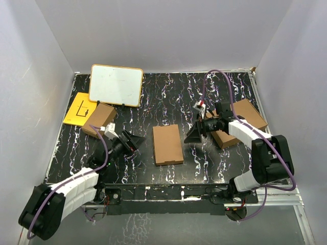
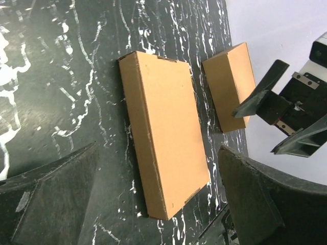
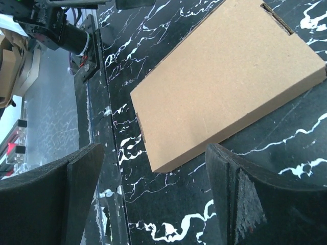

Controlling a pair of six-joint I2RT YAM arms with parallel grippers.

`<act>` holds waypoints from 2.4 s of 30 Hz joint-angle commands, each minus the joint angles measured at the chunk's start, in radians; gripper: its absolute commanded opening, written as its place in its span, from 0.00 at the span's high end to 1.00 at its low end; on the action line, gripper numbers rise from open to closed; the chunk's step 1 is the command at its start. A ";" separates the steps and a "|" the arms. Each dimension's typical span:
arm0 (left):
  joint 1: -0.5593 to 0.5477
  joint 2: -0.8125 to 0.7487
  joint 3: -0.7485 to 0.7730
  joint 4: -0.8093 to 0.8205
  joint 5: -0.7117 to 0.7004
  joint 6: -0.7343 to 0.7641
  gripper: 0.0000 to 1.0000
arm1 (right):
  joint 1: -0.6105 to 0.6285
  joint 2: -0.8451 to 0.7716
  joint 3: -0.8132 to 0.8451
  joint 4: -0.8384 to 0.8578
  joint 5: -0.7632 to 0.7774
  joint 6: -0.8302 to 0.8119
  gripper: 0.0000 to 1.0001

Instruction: Fold the paper box

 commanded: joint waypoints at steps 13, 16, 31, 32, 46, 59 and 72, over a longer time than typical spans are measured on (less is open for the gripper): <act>0.005 0.057 0.041 0.077 0.010 -0.028 0.03 | 0.044 0.074 -0.064 0.339 0.000 0.218 0.13; 0.005 0.055 0.029 0.081 0.011 -0.030 0.03 | 0.049 0.104 -0.052 0.339 0.003 0.223 0.12; 0.005 0.154 0.037 0.182 0.014 -0.031 0.03 | 0.053 0.200 0.036 0.277 0.016 0.203 0.01; 0.005 0.157 0.039 0.181 0.013 -0.029 0.03 | 0.054 0.205 0.042 0.270 0.022 0.199 0.01; 0.005 0.252 0.056 0.236 0.027 -0.031 0.03 | 0.115 0.270 0.014 0.354 0.080 0.303 0.03; 0.005 0.416 0.122 0.258 0.095 -0.052 0.04 | 0.142 0.343 0.056 0.313 0.232 0.377 0.32; 0.004 0.543 0.175 0.226 0.179 -0.083 0.07 | 0.140 0.380 0.067 0.295 0.253 0.386 0.67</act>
